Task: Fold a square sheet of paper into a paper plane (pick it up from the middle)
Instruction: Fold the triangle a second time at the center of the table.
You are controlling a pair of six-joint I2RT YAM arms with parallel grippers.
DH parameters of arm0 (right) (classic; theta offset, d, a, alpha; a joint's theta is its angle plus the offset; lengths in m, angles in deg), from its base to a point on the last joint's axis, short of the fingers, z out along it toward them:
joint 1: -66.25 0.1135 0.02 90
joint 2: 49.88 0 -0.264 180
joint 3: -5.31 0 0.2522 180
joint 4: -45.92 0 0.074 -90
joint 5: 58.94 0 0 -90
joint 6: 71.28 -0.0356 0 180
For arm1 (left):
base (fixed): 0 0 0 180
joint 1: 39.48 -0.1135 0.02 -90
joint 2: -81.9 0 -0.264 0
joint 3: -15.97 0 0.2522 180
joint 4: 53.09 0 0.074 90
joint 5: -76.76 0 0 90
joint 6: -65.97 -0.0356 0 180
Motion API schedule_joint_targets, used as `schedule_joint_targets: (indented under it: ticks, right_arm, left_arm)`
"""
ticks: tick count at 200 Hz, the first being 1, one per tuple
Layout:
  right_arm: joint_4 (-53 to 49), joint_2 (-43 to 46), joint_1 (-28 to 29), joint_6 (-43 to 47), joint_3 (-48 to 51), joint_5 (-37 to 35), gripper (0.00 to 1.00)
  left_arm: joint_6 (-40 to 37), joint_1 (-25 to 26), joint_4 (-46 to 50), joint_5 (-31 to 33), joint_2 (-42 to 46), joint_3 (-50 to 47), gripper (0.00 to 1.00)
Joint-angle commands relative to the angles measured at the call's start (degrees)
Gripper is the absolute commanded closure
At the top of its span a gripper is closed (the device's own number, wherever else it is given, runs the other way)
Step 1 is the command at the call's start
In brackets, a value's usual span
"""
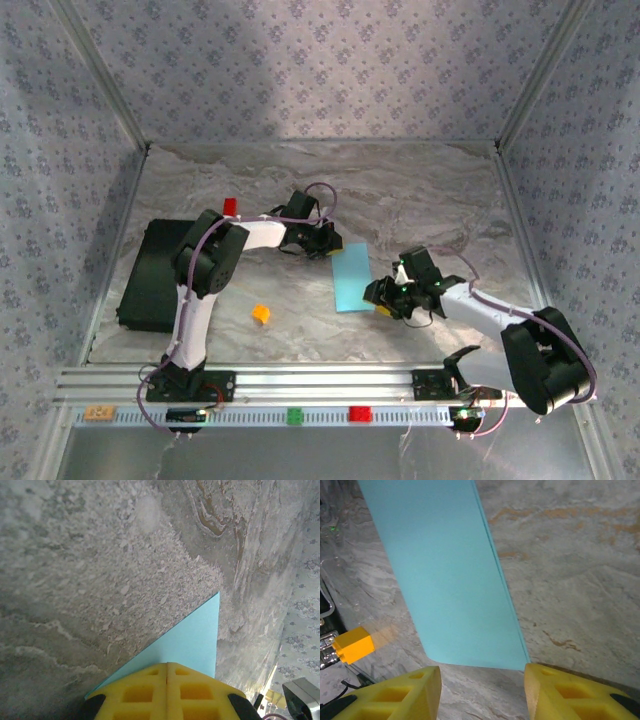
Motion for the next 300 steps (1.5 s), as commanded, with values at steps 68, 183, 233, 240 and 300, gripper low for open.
schedule_joint_targets:
  ticks: [68, 183, 233, 240, 300]
  right_arm:
    - [5.96, -4.28, 1.35, -1.60, -1.01, -0.43, 0.54]
    - [6.23, -3.85, 1.68, -2.05, -2.93, 0.09, 0.56]
    - [-1.52, -0.82, 2.01, -0.40, -4.12, -1.16, 0.56]
    - [-2.55, -0.33, 2.15, -0.31, -4.10, -1.23, 0.55]
    - [-2.61, 0.95, 2.39, -0.14, -4.92, -0.38, 0.55]
  left_arm:
    - [-0.24, 0.50, 5.23, 1.95, -1.43, -0.23, 0.98]
    - [-0.37, 0.57, 5.40, 1.70, -1.52, -0.12, 0.98]
    - [-0.47, 0.45, 5.52, 1.70, -1.51, 0.10, 0.98]
    - [-0.49, 0.52, 5.67, 1.74, -1.52, 0.14, 0.98]
    - [-0.44, 0.58, 5.69, 1.75, -1.62, 0.19, 0.98]
